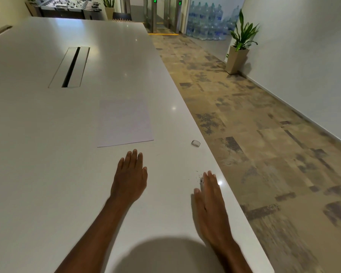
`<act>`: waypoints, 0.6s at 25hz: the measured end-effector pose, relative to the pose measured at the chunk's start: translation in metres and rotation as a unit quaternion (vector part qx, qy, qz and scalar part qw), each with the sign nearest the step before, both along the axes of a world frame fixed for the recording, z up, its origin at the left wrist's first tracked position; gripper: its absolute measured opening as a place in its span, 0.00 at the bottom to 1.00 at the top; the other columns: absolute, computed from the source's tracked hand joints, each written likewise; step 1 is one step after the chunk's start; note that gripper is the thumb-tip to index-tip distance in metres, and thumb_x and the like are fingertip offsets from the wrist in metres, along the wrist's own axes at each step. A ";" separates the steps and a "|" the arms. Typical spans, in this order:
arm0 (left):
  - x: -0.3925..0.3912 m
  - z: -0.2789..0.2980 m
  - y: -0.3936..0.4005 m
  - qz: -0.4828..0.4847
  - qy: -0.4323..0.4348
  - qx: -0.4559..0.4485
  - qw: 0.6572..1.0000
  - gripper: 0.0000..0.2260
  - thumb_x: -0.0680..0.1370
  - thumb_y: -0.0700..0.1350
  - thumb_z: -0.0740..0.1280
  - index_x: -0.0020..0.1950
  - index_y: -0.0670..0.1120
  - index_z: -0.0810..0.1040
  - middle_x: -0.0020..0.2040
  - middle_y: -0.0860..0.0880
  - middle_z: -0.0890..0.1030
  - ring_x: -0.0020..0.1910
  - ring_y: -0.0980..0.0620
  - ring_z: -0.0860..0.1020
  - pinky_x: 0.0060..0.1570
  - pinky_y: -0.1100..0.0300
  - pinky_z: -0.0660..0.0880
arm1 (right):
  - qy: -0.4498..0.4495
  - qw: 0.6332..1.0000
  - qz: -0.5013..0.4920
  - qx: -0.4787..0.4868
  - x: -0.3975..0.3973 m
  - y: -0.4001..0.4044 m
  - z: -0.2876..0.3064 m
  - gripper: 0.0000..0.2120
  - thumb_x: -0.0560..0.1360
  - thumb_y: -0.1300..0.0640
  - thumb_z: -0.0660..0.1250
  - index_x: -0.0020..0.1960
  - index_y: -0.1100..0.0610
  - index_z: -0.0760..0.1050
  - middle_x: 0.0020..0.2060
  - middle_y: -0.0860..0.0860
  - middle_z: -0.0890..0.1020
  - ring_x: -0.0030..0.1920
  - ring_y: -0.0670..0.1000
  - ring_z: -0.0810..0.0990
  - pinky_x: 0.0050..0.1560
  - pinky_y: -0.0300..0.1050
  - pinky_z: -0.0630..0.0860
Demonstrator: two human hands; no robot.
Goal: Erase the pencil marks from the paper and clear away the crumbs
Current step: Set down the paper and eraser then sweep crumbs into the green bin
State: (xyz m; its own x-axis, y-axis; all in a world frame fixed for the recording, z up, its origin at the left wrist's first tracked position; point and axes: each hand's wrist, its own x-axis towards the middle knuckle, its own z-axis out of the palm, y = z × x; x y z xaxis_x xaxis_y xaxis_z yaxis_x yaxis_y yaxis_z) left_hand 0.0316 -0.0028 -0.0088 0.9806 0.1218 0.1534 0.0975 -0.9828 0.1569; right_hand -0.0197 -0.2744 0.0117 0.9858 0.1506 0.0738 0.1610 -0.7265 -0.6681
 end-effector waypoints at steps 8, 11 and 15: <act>-0.021 0.013 -0.079 -0.105 0.055 -0.137 0.983 0.28 0.85 0.58 0.38 0.83 0.48 0.46 0.81 0.52 0.43 0.82 0.52 0.43 0.81 0.52 0.42 | -0.066 0.943 0.153 -0.288 -0.028 0.013 -0.025 0.33 0.86 0.35 0.44 0.82 0.52 0.64 0.81 0.52 0.60 0.83 0.57 0.59 0.80 0.56 0.55; -0.021 0.022 -0.109 -0.118 0.079 -0.403 0.904 0.29 0.81 0.66 0.43 0.82 0.60 0.53 0.82 0.60 0.52 0.80 0.62 0.50 0.80 0.56 0.45 | -0.063 0.954 0.115 -0.269 0.024 0.003 -0.011 0.31 0.86 0.38 0.39 0.86 0.50 0.44 0.83 0.46 0.40 0.84 0.51 0.38 0.83 0.54 0.37; -0.024 0.036 -0.109 -0.031 0.004 -0.726 0.687 0.20 0.83 0.61 0.52 0.74 0.61 0.66 0.75 0.61 0.70 0.74 0.61 0.69 0.77 0.55 0.58 | -0.054 0.969 0.111 -0.213 0.008 0.013 -0.002 0.31 0.86 0.41 0.43 0.86 0.50 0.42 0.84 0.46 0.40 0.83 0.49 0.34 0.84 0.53 0.40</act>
State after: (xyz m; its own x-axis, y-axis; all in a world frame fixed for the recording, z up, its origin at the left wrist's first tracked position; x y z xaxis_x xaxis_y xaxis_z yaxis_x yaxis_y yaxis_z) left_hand 0.0079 -0.1121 0.0277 0.9909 0.0984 -0.0917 0.0699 0.2056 0.9761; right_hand -0.0114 -0.2615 0.0098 0.9159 0.3969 0.0593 0.3966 -0.8726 -0.2852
